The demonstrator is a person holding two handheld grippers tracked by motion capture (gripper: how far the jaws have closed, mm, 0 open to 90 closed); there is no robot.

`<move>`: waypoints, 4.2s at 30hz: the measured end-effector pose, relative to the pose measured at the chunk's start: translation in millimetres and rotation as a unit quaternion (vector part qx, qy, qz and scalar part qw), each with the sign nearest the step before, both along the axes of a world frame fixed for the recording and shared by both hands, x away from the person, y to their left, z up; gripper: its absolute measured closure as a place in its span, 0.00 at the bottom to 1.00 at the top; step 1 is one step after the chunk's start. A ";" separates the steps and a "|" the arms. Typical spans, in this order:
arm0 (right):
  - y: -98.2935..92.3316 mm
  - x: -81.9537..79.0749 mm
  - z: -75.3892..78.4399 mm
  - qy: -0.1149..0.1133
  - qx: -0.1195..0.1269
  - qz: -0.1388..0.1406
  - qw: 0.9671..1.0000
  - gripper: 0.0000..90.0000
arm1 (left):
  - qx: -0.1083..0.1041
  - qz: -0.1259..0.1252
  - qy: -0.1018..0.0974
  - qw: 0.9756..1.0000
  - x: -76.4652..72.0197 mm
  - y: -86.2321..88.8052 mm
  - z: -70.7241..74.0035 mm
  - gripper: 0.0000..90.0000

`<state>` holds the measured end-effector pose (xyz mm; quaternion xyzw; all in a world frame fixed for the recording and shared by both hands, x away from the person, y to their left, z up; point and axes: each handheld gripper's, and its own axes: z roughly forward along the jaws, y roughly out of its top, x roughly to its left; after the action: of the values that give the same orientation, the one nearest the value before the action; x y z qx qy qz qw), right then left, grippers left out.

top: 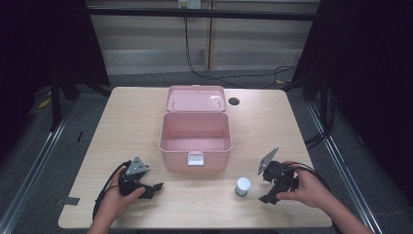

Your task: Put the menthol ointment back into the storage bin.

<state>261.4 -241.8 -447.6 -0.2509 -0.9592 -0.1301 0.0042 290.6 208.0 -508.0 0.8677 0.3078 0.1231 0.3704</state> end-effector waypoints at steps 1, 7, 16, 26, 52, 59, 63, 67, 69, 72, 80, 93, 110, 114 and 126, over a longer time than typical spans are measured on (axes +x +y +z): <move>1.5 0.0 0.9 0.002 -0.004 0.004 1.000 0.23 | 0.000 0.000 0.000 1.000 0.0 0.0 0.0 0.14; 9.6 2.0 5.0 0.014 -0.022 0.029 0.999 0.25 | 0.000 0.000 0.000 1.000 0.0 0.0 0.0 0.14; 24.7 5.2 13.4 0.023 -0.026 0.045 0.998 0.28 | 0.000 0.000 0.000 1.000 0.0 0.0 0.0 0.14; 41.4 12.0 16.3 0.026 -0.044 0.066 0.997 0.29 | 0.001 0.000 0.000 1.000 0.1 0.1 0.1 0.14; 66.4 23.6 13.9 0.024 -0.053 0.084 0.995 0.43 | 0.001 0.000 0.000 1.000 0.1 0.1 0.1 0.14; 70.9 25.1 12.1 0.031 -0.054 0.088 0.994 0.46 | -0.001 0.000 0.000 1.000 0.1 0.0 -0.1 0.14; 71.9 26.4 10.5 0.031 -0.057 0.092 0.994 0.47 | 0.000 0.000 0.000 1.000 0.1 0.1 0.0 0.14; 73.7 27.1 10.3 0.031 -0.058 0.095 0.993 0.49 | 0.001 0.000 0.000 1.000 0.1 0.1 0.1 0.14; 75.3 26.5 10.8 0.032 -0.060 0.092 0.993 0.51 | 0.000 0.000 0.000 1.000 0.0 0.1 0.0 0.14; 76.8 27.0 10.5 0.032 -0.061 0.095 0.993 0.52 | -0.001 0.000 0.000 1.000 0.1 0.1 -0.1 0.14; 76.6 28.7 10.9 0.036 -0.064 0.094 0.993 0.56 | 0.001 0.000 0.000 1.000 0.1 0.1 0.1 0.14; 78.5 29.2 19.5 0.056 -0.079 0.089 0.991 0.56 | 0.001 0.000 0.000 1.000 0.1 0.1 0.1 0.14; 82.0 37.2 62.3 0.060 -0.077 0.085 0.992 0.56 | -0.002 0.002 0.000 1.000 -0.1 -0.2 -0.2 0.14; 82.1 41.3 76.4 0.059 -0.074 0.082 0.992 0.56 | -0.002 0.002 0.000 1.000 -0.1 -0.3 -0.2 0.14; 81.6 55.7 107.5 0.061 -0.060 0.058 0.995 0.56 | -0.001 0.001 -0.002 1.000 0.1 0.0 0.0 0.14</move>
<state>317.1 -160.2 -340.1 -0.2019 -0.9762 -0.0566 0.0556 290.7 208.0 -508.0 0.8669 0.3080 0.1254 0.3714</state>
